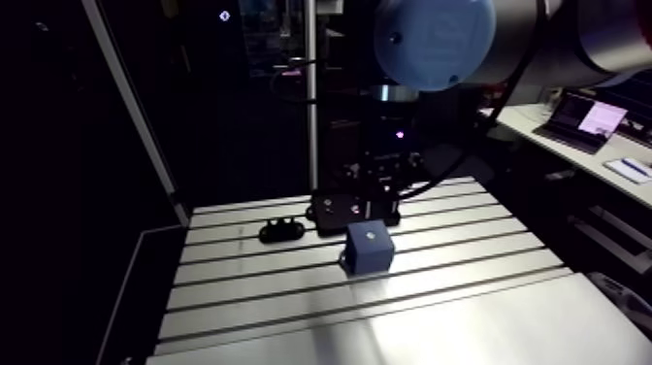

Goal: Pick up the M10 bolt and insert it into the hex recess until seated.

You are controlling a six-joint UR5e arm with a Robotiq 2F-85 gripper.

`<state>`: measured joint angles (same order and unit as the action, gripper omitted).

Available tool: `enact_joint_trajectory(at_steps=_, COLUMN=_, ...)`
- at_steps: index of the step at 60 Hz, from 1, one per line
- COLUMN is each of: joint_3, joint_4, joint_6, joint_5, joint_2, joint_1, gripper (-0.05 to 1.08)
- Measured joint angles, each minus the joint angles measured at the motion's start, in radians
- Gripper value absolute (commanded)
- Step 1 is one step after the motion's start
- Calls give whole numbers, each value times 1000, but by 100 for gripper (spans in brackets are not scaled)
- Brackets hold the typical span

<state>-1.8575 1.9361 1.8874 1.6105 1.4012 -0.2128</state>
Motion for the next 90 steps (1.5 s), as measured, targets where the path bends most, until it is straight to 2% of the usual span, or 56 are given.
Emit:
enact_joint_trajectory(at_steps=30, joint_3=155, joint_4=-270, joint_6=-49, joint_5=-4, joint_2=73, joint_1=5, gripper=1)
enact_joint_trajectory(at_steps=57, joint_3=332, joint_4=-464, joint_6=-119, joint_5=-16, joint_2=98, joint_1=61, gripper=1)
enact_joint_trajectory(at_steps=68, joint_3=365, joint_4=-497, joint_6=-133, joint_5=-19, joint_2=111, joint_1=70, gripper=1)
enact_joint_trajectory(at_steps=90, joint_3=365, joint_4=-477, joint_6=-144, joint_5=-20, joint_2=139, joint_1=76, gripper=1)
